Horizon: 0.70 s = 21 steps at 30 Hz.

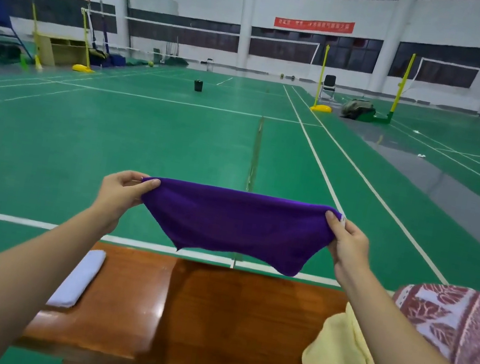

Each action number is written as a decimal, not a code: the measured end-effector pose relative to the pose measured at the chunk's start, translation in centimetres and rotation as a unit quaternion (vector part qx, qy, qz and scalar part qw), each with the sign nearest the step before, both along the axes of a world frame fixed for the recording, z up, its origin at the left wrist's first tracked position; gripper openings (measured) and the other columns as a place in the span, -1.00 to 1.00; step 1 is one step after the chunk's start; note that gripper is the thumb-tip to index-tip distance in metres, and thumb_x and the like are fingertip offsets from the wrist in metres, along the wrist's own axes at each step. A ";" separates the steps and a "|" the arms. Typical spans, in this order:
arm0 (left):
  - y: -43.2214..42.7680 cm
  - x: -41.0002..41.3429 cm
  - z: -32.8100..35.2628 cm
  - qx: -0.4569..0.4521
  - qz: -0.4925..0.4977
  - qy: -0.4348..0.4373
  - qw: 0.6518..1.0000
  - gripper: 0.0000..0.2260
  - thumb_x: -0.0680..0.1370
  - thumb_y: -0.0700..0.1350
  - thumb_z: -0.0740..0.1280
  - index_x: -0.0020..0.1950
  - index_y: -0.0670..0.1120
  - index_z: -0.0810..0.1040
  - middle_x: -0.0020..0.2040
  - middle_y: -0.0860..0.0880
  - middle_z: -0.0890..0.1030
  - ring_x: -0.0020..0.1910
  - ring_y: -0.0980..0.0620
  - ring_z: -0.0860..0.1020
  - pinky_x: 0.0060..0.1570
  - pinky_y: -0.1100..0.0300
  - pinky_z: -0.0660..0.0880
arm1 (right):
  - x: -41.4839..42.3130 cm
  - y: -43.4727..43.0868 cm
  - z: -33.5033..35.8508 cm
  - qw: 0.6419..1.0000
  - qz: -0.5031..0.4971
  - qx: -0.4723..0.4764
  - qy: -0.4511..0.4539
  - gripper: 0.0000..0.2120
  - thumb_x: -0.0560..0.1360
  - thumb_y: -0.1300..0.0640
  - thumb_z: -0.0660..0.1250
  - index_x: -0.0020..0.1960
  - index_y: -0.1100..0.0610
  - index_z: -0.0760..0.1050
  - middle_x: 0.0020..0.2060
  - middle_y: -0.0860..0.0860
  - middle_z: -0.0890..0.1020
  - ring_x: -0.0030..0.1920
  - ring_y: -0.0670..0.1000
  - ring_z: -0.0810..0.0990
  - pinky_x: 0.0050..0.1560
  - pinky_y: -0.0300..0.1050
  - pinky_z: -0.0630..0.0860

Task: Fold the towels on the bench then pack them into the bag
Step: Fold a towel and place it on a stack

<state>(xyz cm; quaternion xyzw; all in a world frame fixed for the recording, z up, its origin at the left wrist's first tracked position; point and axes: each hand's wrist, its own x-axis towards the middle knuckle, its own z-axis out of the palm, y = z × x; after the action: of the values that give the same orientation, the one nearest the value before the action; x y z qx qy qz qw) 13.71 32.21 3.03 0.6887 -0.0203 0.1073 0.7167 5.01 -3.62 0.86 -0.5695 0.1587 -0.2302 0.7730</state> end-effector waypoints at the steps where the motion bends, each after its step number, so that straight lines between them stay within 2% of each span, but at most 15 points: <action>1: 0.2 -1.0 -1.1 0.003 0.006 0.010 1.000 -0.91 0.46 -0.26 0.42 -0.19 -0.14 0.53 -0.33 0.00 0.62 -0.35 0.15 0.56 -0.33 0.39 0.55 | -1.1 0.2 -1.1 1.000 0.000 -0.006 0.016 -0.92 0.48 0.14 0.38 -0.14 0.15 0.55 -0.21 0.05 0.57 -0.12 0.01 0.51 -0.01 -0.08 0.49; 5: 0.7 -5.3 -5.9 0.012 0.008 0.056 0.998 -0.90 0.45 -0.26 0.42 -0.19 -0.14 0.52 -0.26 -0.09 0.58 -0.33 0.11 0.55 -0.39 0.39 0.53 | -5.6 1.0 -5.8 0.997 -0.007 -0.020 0.072 -0.97 0.49 0.15 0.37 -0.12 0.11 0.55 -0.13 0.08 0.61 -0.06 0.05 0.58 -0.05 -0.08 0.58; 8: 0.9 -7.9 -9.6 0.029 0.020 0.093 0.995 -0.90 0.44 -0.23 0.45 -0.18 -0.14 0.54 -0.25 -0.08 0.57 -0.28 0.06 0.53 -0.42 0.35 0.52 | -8.2 1.3 -9.0 0.994 -0.009 -0.020 0.106 -0.98 0.50 0.16 0.36 -0.09 0.10 0.54 -0.13 0.09 0.63 -0.12 0.04 0.61 -0.25 -0.18 0.61; 10: 1.1 -8.9 -11.6 0.050 0.029 0.120 0.991 -0.90 0.42 -0.20 0.46 -0.15 -0.15 0.56 -0.21 -0.08 0.58 -0.23 0.05 0.53 -0.33 0.24 0.53 | -9.1 1.4 -11.0 0.989 -0.009 -0.040 0.143 -0.94 0.50 0.12 0.36 -0.07 0.10 0.53 -0.09 0.12 0.62 -0.08 0.08 0.61 -0.18 -0.06 0.60; 12: 1.1 -9.5 -13.2 0.071 0.022 0.148 0.986 -0.86 0.42 -0.16 0.47 -0.10 -0.16 0.57 -0.17 -0.08 0.59 -0.18 0.03 0.54 -0.27 0.16 0.51 | -9.8 1.6 -12.9 0.980 -0.008 -0.082 0.179 -0.87 0.50 0.07 0.35 -0.12 0.14 0.52 -0.11 0.16 0.61 -0.06 0.13 0.58 -0.12 0.06 0.53; 13: 1.2 -9.6 -14.0 0.089 0.016 0.159 0.983 -0.86 0.43 -0.13 0.47 -0.09 -0.14 0.57 -0.15 -0.07 0.59 -0.15 0.02 0.53 -0.28 0.16 0.49 | -10.1 1.7 -13.8 0.975 -0.007 -0.108 0.192 -0.81 0.51 0.06 0.35 -0.18 0.17 0.49 -0.17 0.17 0.59 -0.10 0.14 0.55 -0.16 0.04 0.47; 16: 1.2 -9.7 -15.7 0.140 0.000 0.177 0.974 -0.87 0.44 -0.10 0.45 -0.12 -0.12 0.56 -0.15 -0.03 0.58 -0.10 -0.02 0.53 -0.29 0.17 0.46 | -10.5 1.9 -15.4 0.959 0.003 -0.179 0.221 -0.71 0.53 0.09 0.32 -0.31 0.18 0.40 -0.35 0.10 0.48 -0.23 0.08 0.44 -0.31 -0.14 0.30; 21: 0.6 -8.2 -16.9 0.163 -0.013 0.170 0.972 -0.88 0.47 -0.08 0.42 -0.12 -0.10 0.53 -0.12 0.00 0.57 -0.09 0.02 0.51 -0.24 0.15 0.46 | -9.2 2.2 -15.9 0.944 0.001 -0.247 0.216 -0.71 0.54 0.13 0.30 -0.32 0.12 0.35 -0.38 0.03 0.43 -0.32 -0.03 0.38 -0.35 -0.20 0.25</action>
<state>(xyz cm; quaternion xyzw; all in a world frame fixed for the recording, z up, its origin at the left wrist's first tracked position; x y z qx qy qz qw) 5.48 32.77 -13.85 0.8039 0.0761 -0.0252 0.5893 -4.20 -1.43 -15.04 -0.7790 0.2595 -0.1324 0.5553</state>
